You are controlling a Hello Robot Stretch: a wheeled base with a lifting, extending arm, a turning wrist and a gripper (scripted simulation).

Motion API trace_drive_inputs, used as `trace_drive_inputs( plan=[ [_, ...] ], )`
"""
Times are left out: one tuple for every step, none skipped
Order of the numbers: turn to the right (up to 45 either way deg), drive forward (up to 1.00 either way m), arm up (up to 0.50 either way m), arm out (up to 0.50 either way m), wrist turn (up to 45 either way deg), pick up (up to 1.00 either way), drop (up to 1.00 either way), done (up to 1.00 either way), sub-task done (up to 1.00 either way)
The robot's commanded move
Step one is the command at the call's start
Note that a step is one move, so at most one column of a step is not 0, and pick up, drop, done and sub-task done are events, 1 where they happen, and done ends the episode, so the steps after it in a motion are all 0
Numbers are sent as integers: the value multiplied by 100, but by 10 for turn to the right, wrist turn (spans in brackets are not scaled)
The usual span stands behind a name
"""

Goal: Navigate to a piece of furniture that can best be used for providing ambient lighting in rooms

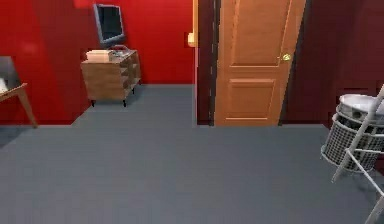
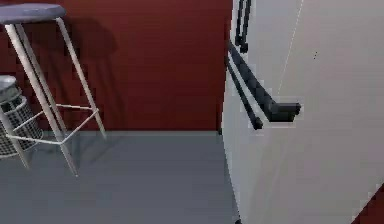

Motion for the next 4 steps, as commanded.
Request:
trace_drive_inputs(
  plan=[
    [0, 15, 0, 0, 0, 0, 0, 0, 0],
    [-450, 0, 0, 0, 0, 0, 0, 0, 0],
    [-60, 0, 0, 0, 0, 0, 0, 0, 0],
    [0, 100, 0, 0, 0, 0, 0, 0, 0]
  ],
)
